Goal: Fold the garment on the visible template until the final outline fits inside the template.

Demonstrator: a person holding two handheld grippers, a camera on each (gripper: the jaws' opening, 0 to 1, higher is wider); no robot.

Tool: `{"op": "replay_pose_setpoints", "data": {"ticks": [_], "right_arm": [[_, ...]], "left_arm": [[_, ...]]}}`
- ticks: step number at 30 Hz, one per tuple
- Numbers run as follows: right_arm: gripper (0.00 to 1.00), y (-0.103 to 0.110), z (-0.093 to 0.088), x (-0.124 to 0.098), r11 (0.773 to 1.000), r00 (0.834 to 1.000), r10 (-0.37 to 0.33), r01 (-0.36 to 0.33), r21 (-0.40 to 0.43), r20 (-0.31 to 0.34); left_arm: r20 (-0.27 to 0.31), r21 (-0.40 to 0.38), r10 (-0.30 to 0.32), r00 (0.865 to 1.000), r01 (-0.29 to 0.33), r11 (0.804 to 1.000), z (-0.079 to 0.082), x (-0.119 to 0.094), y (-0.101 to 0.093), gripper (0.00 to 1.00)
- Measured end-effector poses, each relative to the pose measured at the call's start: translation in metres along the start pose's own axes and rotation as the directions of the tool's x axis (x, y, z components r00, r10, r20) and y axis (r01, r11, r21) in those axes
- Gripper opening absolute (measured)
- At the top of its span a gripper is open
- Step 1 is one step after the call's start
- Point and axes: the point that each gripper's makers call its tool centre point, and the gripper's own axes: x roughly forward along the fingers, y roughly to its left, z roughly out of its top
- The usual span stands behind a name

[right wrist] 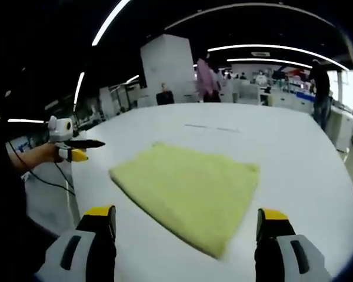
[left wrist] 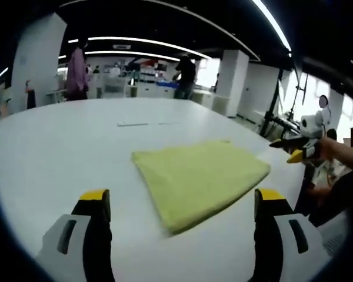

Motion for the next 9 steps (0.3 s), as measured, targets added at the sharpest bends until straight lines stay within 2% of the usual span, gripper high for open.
{"op": "replay_pose_setpoints", "data": {"ticks": [6,9], "right_arm": [[0.99,-0.002,-0.002,0.0,1.0,1.0,-0.009,0.009,-0.009,-0.01],[0.99,-0.003,-0.002,0.001,1.0,1.0,-0.009,0.009,-0.015,-0.017]], "left_arm": [[-0.009,0.009,-0.003,1.0,0.003,1.0,-0.001,0.001,-0.008,0.99],[-0.024,0.039,-0.012,1.0,0.013,0.999,-0.003,0.002,-0.013,0.99]]}}
